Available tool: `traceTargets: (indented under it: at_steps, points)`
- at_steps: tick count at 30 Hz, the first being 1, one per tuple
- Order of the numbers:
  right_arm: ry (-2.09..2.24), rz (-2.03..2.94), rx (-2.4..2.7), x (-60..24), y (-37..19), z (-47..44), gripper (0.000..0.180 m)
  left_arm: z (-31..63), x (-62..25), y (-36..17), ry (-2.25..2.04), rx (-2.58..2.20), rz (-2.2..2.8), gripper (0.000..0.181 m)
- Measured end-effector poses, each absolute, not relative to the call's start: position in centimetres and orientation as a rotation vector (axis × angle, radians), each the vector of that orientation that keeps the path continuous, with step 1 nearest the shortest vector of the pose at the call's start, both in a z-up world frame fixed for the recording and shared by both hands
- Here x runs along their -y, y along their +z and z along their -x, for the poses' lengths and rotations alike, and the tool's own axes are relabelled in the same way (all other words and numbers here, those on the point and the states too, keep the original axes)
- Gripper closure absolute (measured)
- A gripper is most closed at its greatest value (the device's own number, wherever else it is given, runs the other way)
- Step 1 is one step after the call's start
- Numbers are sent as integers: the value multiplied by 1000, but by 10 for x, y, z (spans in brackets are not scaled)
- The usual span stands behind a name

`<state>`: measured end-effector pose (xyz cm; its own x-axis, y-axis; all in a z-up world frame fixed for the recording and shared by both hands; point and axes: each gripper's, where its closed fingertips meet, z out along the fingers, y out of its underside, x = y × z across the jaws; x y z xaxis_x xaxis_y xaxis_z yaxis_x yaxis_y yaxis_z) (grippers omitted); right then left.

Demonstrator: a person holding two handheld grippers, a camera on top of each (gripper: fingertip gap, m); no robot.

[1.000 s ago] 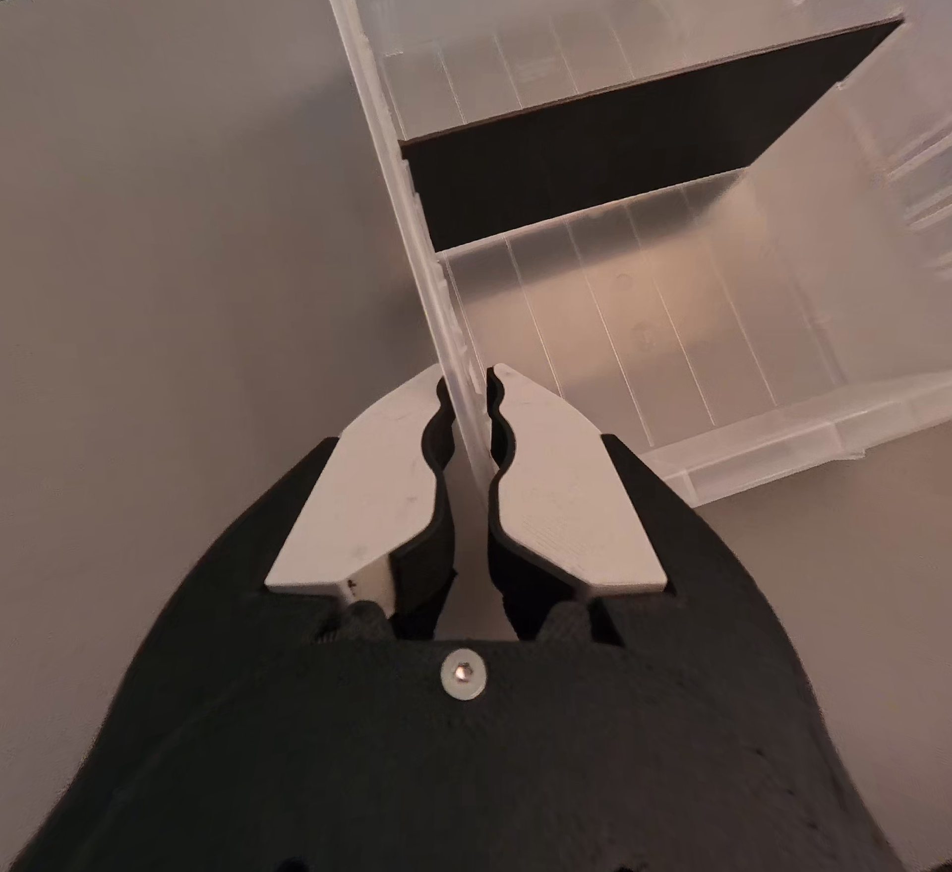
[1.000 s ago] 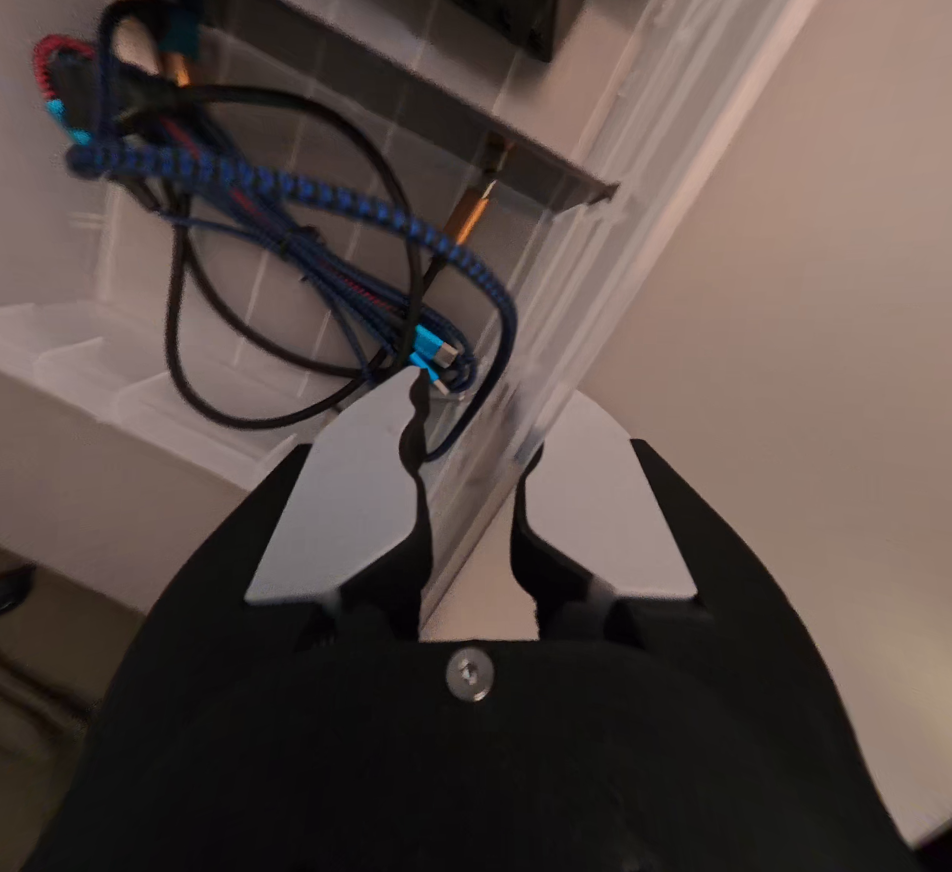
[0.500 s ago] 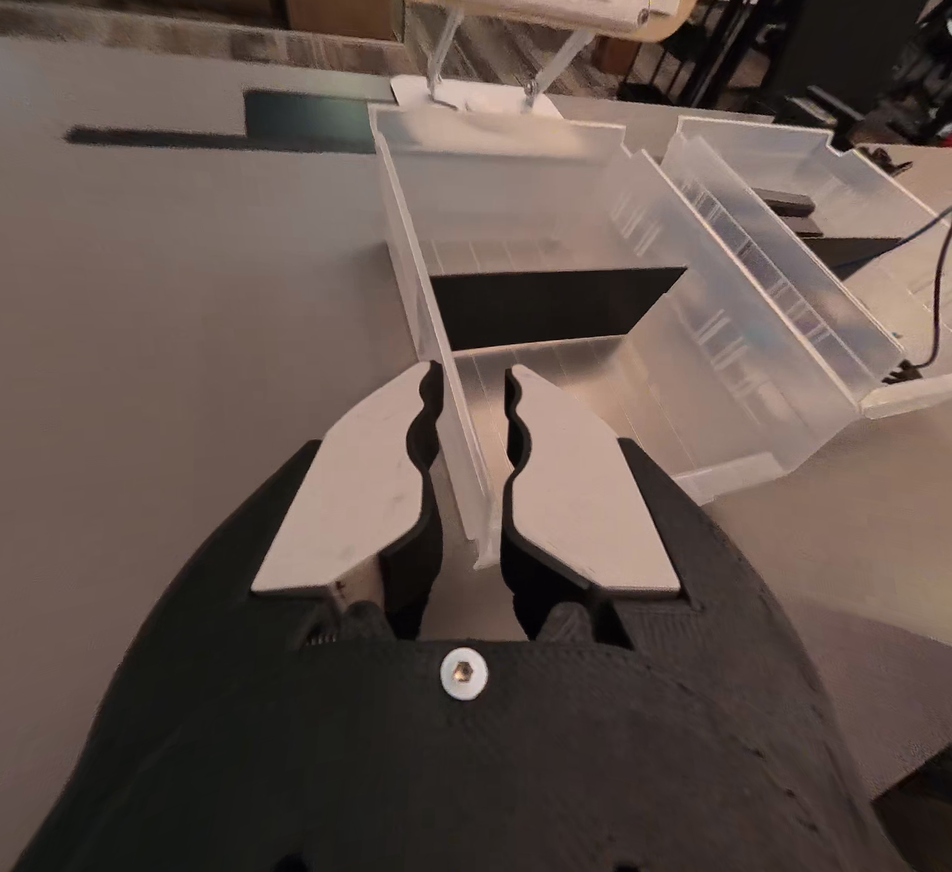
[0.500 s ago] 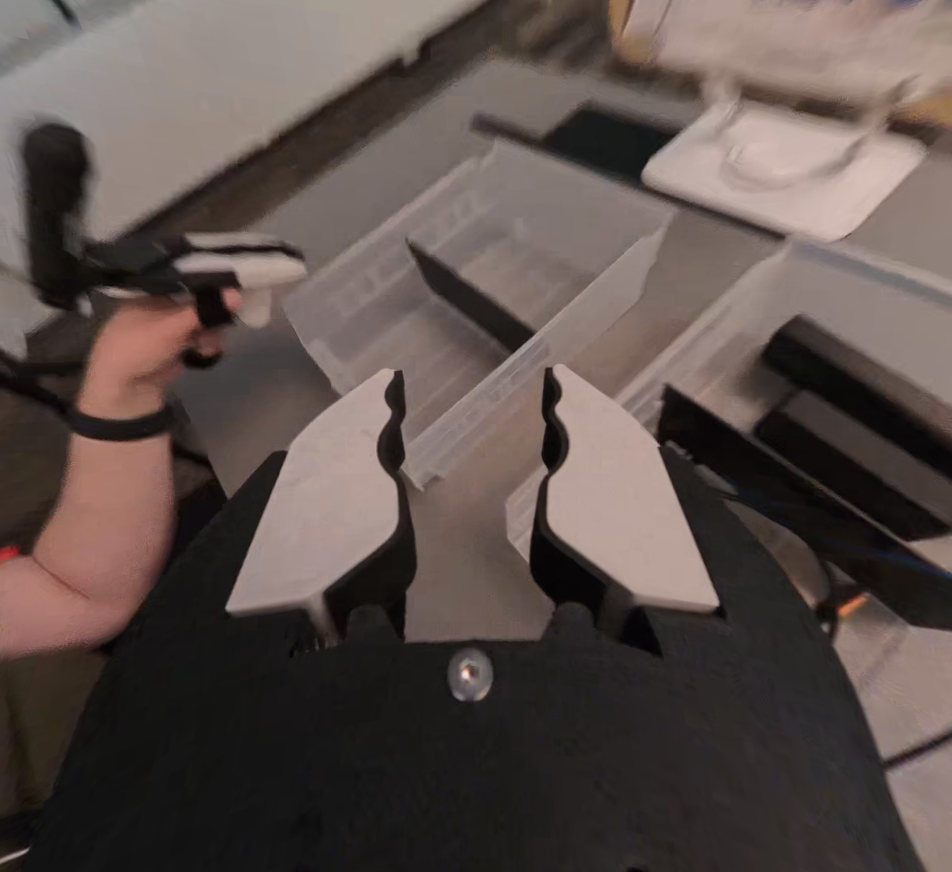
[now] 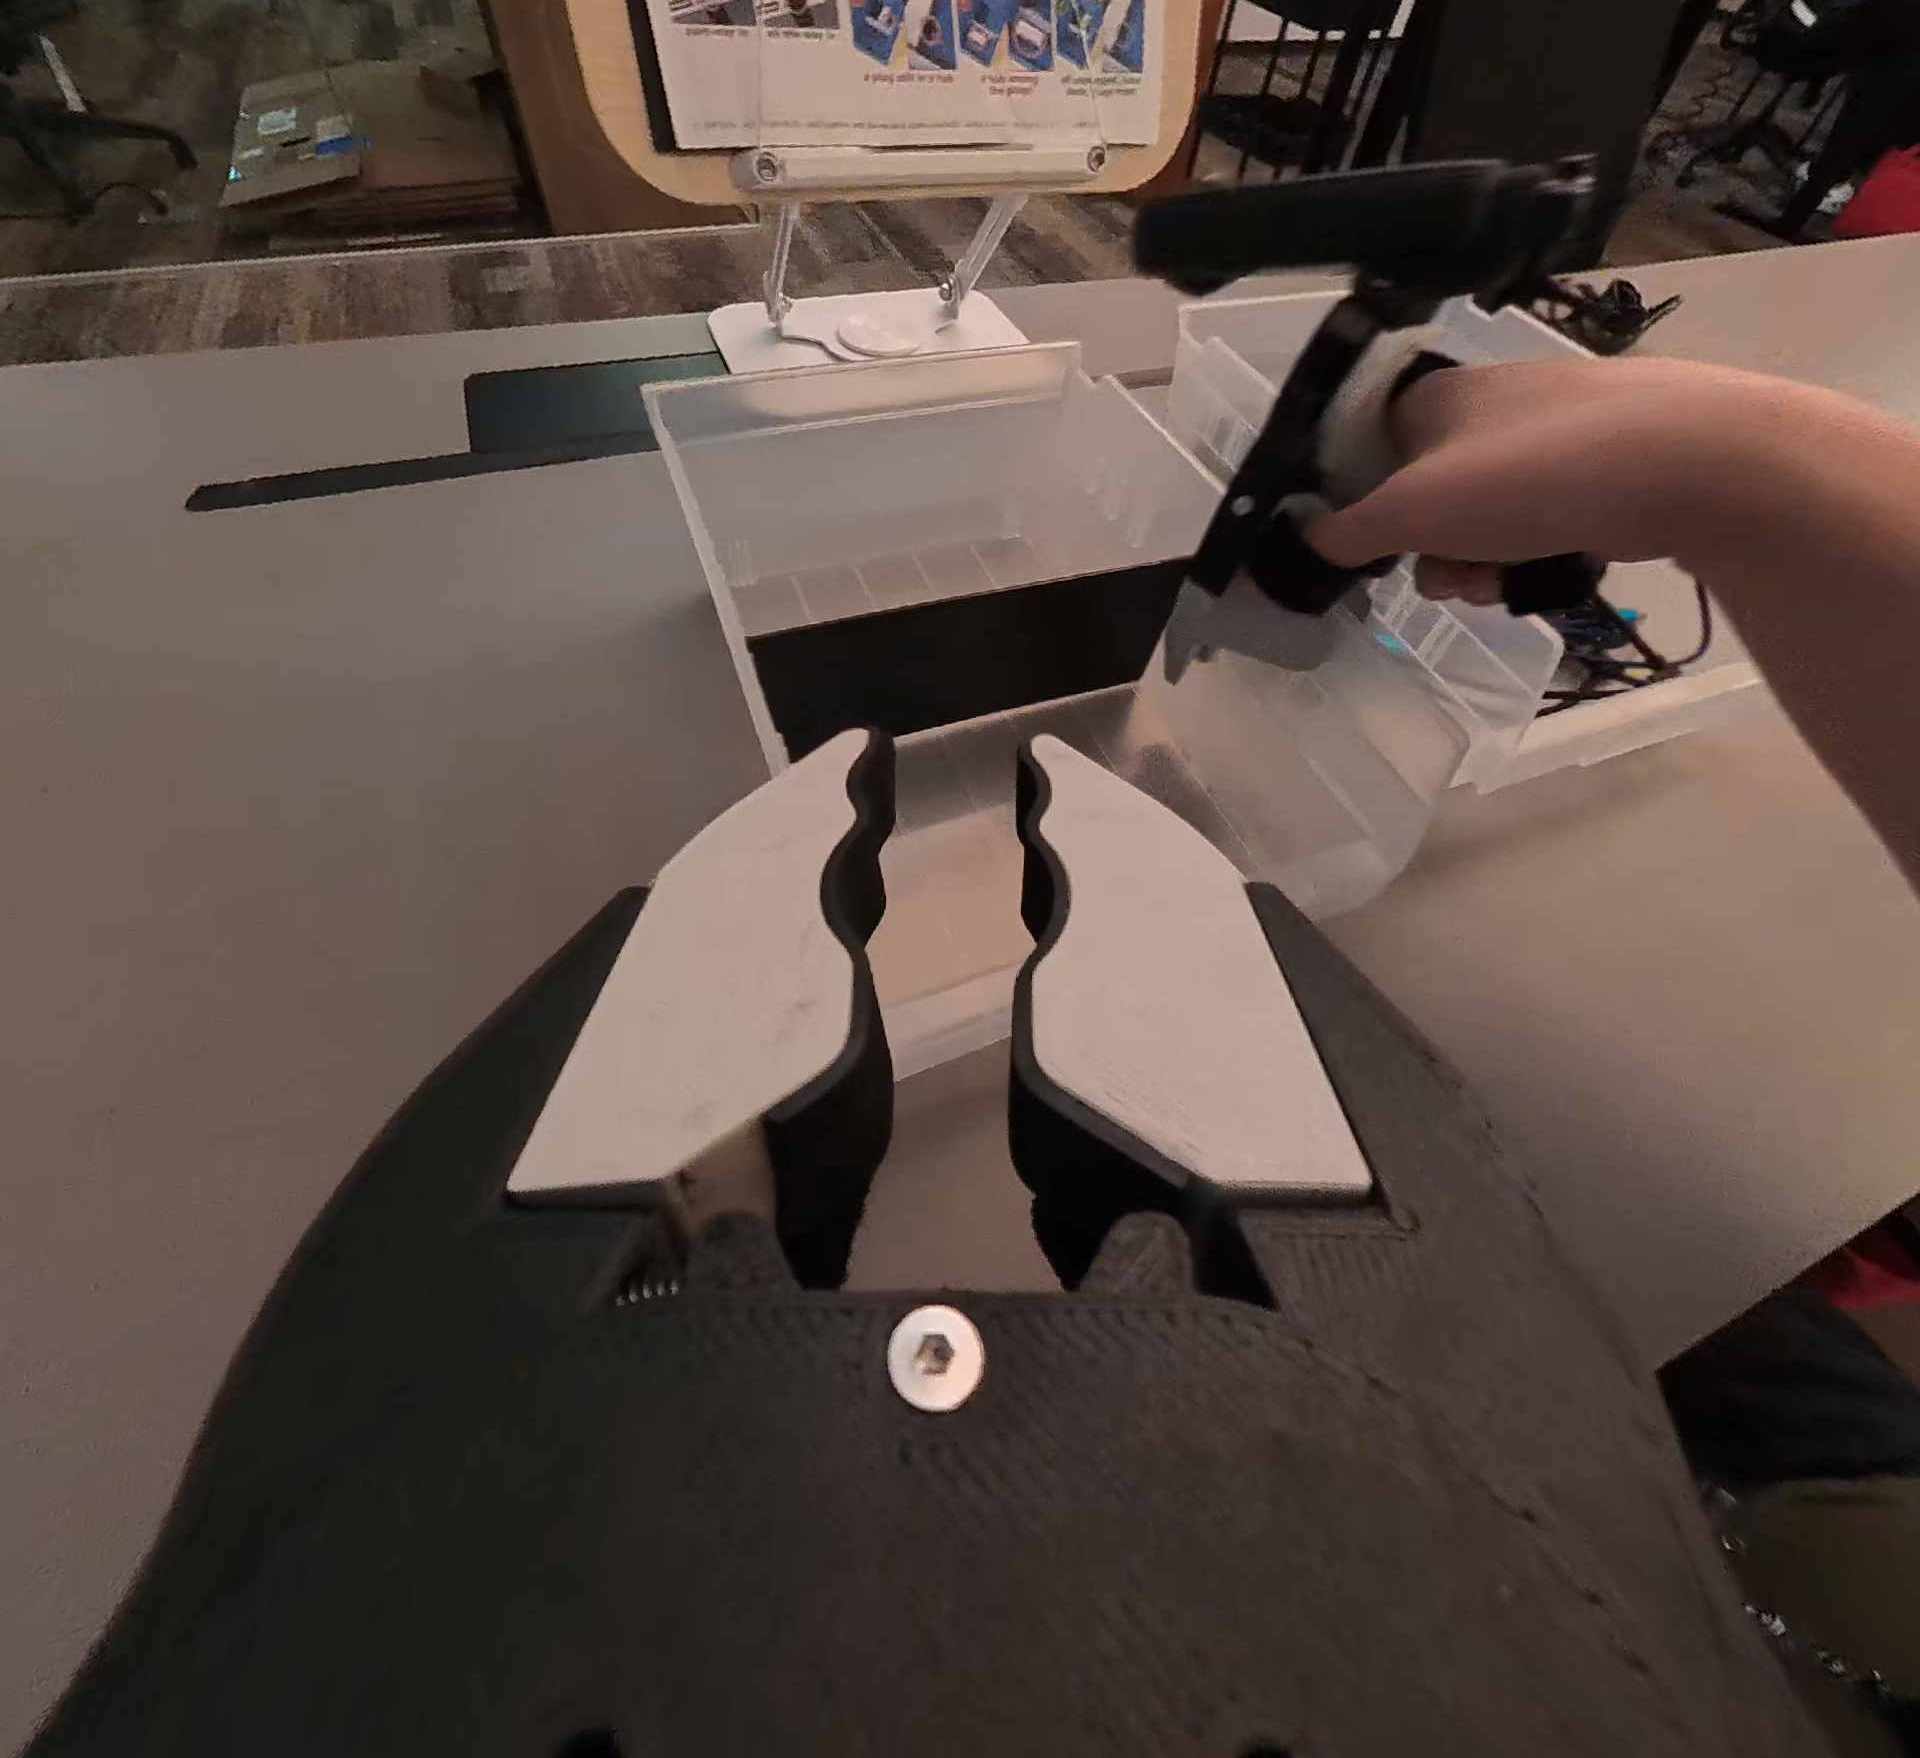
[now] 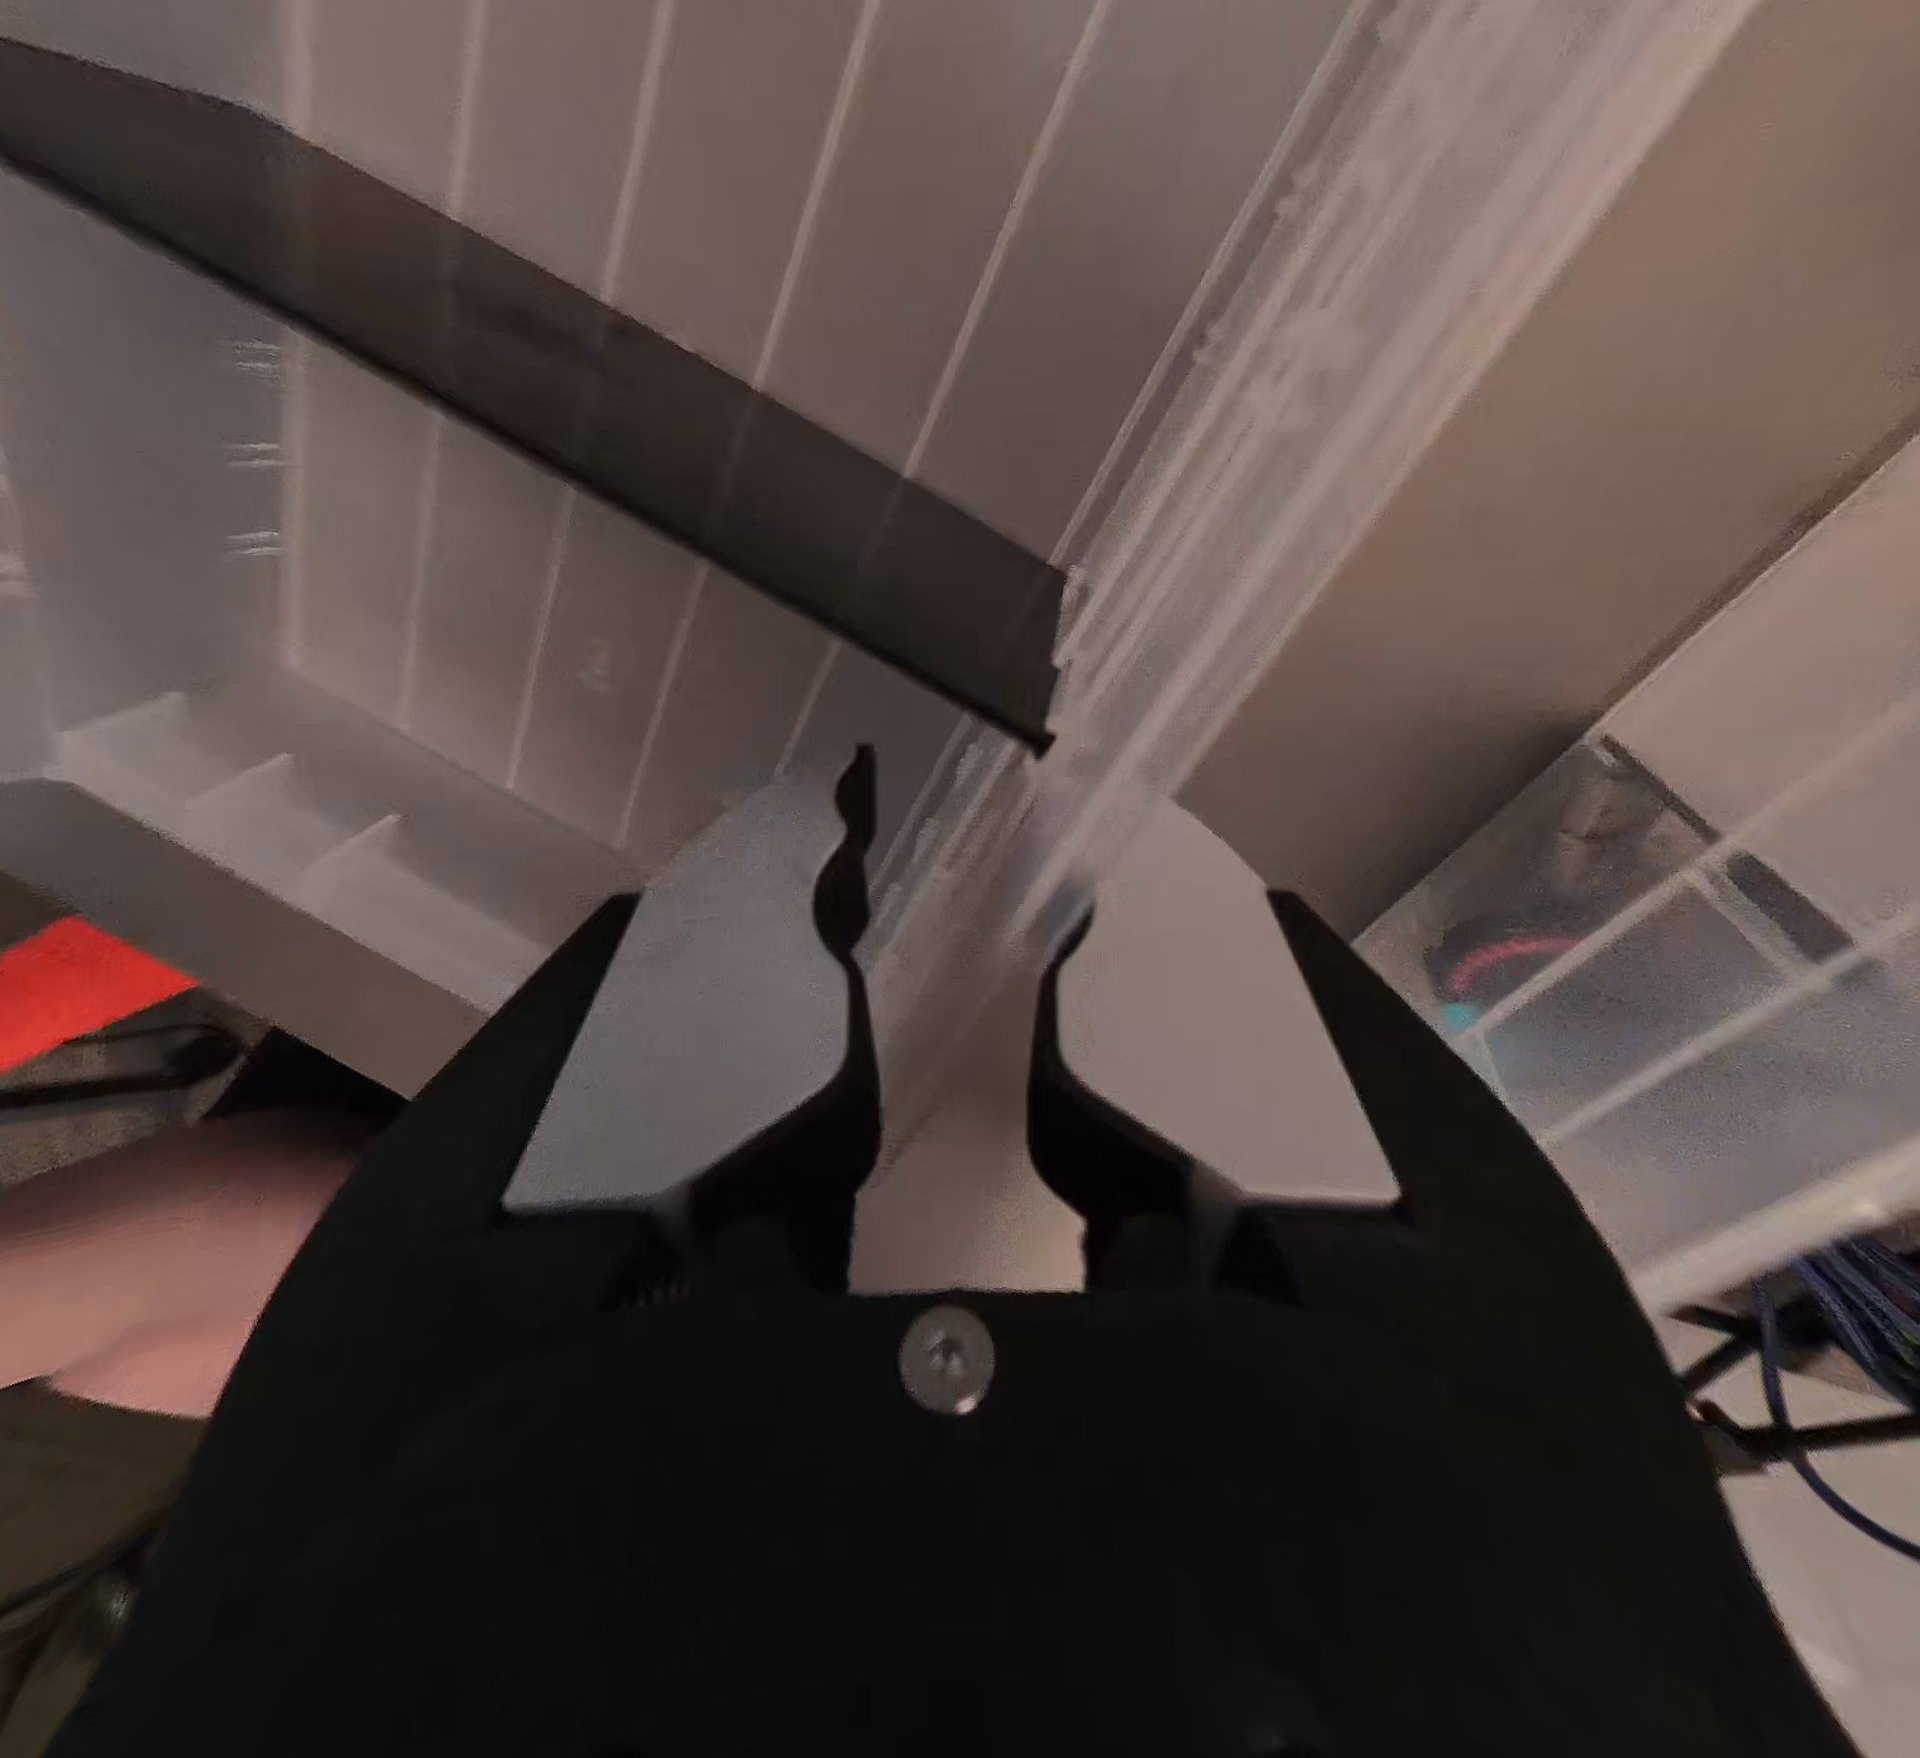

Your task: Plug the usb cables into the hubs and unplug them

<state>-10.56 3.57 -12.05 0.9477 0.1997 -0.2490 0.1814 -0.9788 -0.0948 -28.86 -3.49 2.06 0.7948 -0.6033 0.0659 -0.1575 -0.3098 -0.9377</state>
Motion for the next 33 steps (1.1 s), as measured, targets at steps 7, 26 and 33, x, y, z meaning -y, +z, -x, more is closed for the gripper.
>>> traceTargets:
  at_steps: [7,26,33]
  points:
    - [301,3111,401,-42,-131,97,175,296,52,31,-465,-582,1843,162]
    - [352,2899,262,-20,110,-97,175,222,96,85,-801,-714,1683,147]
    - [42,2990,-290,90,77,-323,175,88,30,0,-1102,-824,2017,124]
